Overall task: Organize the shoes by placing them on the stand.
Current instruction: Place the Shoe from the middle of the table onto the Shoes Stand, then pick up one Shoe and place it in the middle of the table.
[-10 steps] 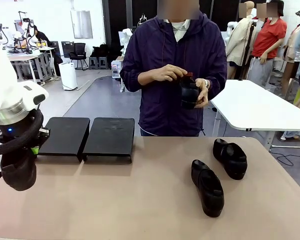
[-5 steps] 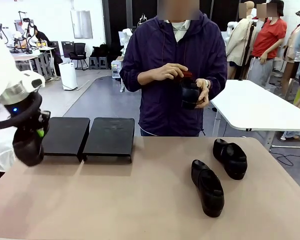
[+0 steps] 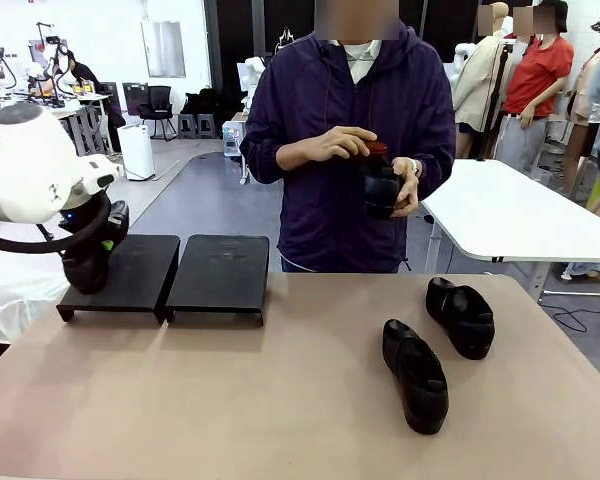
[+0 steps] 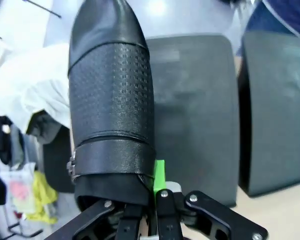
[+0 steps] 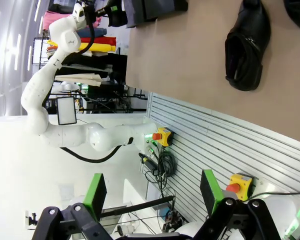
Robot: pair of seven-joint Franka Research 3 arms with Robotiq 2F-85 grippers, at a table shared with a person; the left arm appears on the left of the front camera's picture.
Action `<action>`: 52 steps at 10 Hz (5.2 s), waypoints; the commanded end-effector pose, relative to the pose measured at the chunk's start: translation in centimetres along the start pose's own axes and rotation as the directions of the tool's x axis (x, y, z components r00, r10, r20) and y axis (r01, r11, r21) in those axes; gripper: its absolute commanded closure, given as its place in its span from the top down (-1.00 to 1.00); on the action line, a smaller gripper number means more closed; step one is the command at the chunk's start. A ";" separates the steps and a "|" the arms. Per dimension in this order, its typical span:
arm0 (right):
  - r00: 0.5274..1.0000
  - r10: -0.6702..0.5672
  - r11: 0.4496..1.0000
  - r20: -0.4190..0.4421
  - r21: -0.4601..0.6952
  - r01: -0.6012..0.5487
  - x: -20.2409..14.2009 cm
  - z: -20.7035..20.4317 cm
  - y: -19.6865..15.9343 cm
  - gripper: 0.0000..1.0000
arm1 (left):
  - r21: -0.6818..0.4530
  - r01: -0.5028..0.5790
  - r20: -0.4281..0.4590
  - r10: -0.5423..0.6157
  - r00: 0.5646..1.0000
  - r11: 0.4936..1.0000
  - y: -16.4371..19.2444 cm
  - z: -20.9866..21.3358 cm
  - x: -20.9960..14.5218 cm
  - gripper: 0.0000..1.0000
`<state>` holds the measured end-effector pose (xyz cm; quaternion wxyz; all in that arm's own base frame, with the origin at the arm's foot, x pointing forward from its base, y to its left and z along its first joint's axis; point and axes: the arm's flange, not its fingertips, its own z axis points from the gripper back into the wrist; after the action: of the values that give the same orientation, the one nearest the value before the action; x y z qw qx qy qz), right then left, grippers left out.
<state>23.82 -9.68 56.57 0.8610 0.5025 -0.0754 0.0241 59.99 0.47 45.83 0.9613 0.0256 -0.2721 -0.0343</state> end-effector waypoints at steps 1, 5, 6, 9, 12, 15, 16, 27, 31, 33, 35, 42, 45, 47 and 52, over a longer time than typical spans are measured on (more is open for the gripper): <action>1.000 -0.001 1.000 0.008 0.024 0.000 0.3 0.2 0.6 1.00 | 0.011 -0.053 0.052 0.053 0.997 0.999 0.3 -0.6 -0.1 -1.00; 1.000 -0.001 1.000 0.008 0.024 0.000 0.3 0.2 0.6 1.00 | -0.009 -0.028 -0.009 0.028 1.000 1.000 0.2 -0.9 -0.4 -1.00; 1.000 -0.001 1.000 0.008 0.024 0.000 0.3 0.2 0.6 1.00 | -0.005 -0.033 -0.003 0.033 0.999 0.999 0.1 -0.7 -0.2 -1.00; 1.000 -0.001 1.000 0.008 0.024 0.000 0.3 0.2 0.6 1.00 | 0.009 -0.041 -0.014 0.041 0.999 0.999 -0.2 -1.4 0.1 -0.66; 1.000 -0.001 1.000 0.008 0.024 0.000 0.3 0.2 0.6 1.00 | 0.032 -0.044 -0.019 0.045 0.999 0.999 -0.1 -1.4 0.2 1.00; 1.000 -0.001 1.000 0.008 0.024 0.000 0.3 0.2 0.6 1.00 | 0.025 -0.041 -0.011 0.041 0.999 0.999 0.0 -0.3 -0.3 1.00; 1.000 -0.001 1.000 0.008 0.024 0.000 0.3 0.2 0.6 1.00 | -0.004 -0.015 -0.040 0.015 0.999 1.000 -0.2 1.1 -0.8 1.00; 1.000 -0.001 1.000 0.008 0.024 0.000 0.3 0.2 0.6 1.00 | -0.629 -0.196 -0.297 0.000 0.955 0.752 4.0 22.8 -21.5 1.00; 1.000 -0.001 1.000 0.008 0.024 0.000 0.3 0.2 0.6 1.00 | -0.652 -0.208 -0.380 -0.078 0.922 0.729 6.6 22.2 -17.9 1.00; 1.000 -0.001 1.000 0.008 0.024 0.000 0.3 0.2 0.6 1.00 | -0.652 -0.208 -0.380 -0.078 0.922 0.729 6.6 22.2 -17.9 1.00; 1.000 -0.001 1.000 0.008 0.024 0.000 0.3 0.2 0.6 1.00 | -0.652 -0.208 -0.380 -0.078 0.922 0.729 6.6 22.2 -17.9 1.00; 1.000 -0.001 1.000 -0.001 -0.001 0.001 0.0 0.0 0.0 1.00 | -0.652 -0.208 -0.380 -0.078 0.922 0.729 6.6 22.2 -17.9 1.00; 0.998 -0.066 0.937 -0.004 -0.345 0.061 0.7 -6.2 3.2 1.00 | -0.652 -0.208 -0.380 -0.078 0.922 0.729 6.6 22.2 -17.9 1.00; 0.997 -0.054 0.841 -0.046 -0.540 0.021 0.7 -11.5 4.3 1.00 | -0.652 -0.208 -0.380 -0.078 0.922 0.729 6.6 22.2 -17.9 1.00; 0.994 -0.014 0.813 -0.108 -0.580 -0.051 0.4 -14.6 5.1 1.00 | -0.652 -0.208 -0.380 -0.078 0.922 0.729 6.6 22.2 -17.9 1.00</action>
<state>25.13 6.97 53.45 0.9768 0.2034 -0.0296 0.0594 33.65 7.56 55.63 0.9379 -0.3316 -0.0510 -0.0887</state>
